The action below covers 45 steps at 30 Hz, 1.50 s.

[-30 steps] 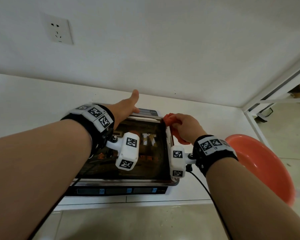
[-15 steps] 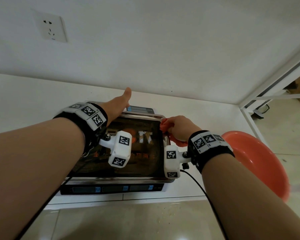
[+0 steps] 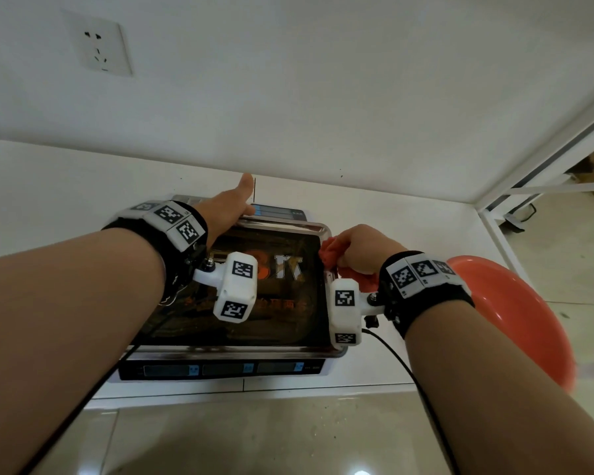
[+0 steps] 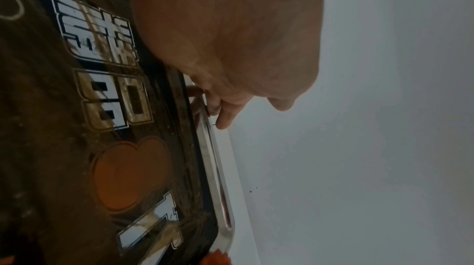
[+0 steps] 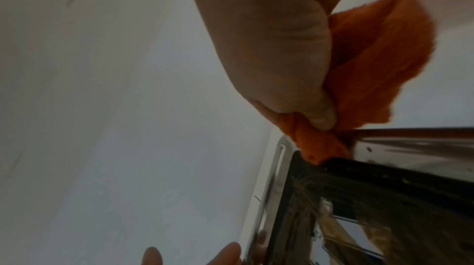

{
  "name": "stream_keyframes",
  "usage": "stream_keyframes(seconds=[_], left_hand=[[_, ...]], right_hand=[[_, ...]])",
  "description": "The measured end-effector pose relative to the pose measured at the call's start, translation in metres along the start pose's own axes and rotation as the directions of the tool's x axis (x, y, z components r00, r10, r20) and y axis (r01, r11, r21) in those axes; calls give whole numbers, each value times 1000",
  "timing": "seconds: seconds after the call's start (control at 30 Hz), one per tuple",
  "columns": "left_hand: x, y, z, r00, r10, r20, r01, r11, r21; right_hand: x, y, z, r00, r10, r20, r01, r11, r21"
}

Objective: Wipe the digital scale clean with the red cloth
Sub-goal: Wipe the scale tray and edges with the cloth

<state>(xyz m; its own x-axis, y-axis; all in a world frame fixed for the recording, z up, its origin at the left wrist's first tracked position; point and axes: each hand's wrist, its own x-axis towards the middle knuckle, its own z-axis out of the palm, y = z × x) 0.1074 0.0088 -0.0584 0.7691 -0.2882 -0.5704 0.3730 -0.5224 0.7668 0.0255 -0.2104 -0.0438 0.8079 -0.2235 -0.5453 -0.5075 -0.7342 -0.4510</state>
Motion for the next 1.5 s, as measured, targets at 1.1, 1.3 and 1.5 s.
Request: stream_keyframes(seconds=[1.1, 1.3, 1.5], left_hand=[[-20, 13, -1, 996, 56, 73, -52, 997, -53], [-24, 14, -3, 996, 73, 54, -70, 996, -49], [-33, 15, -4, 997, 70, 41, -68, 996, -56]], right_hand=[[-20, -4, 12, 1000, -13, 8, 14, 995, -102], [-36, -3, 7, 986, 62, 155, -14, 957, -289], [-49, 4, 9, 965, 161, 206, -83, 936, -342]])
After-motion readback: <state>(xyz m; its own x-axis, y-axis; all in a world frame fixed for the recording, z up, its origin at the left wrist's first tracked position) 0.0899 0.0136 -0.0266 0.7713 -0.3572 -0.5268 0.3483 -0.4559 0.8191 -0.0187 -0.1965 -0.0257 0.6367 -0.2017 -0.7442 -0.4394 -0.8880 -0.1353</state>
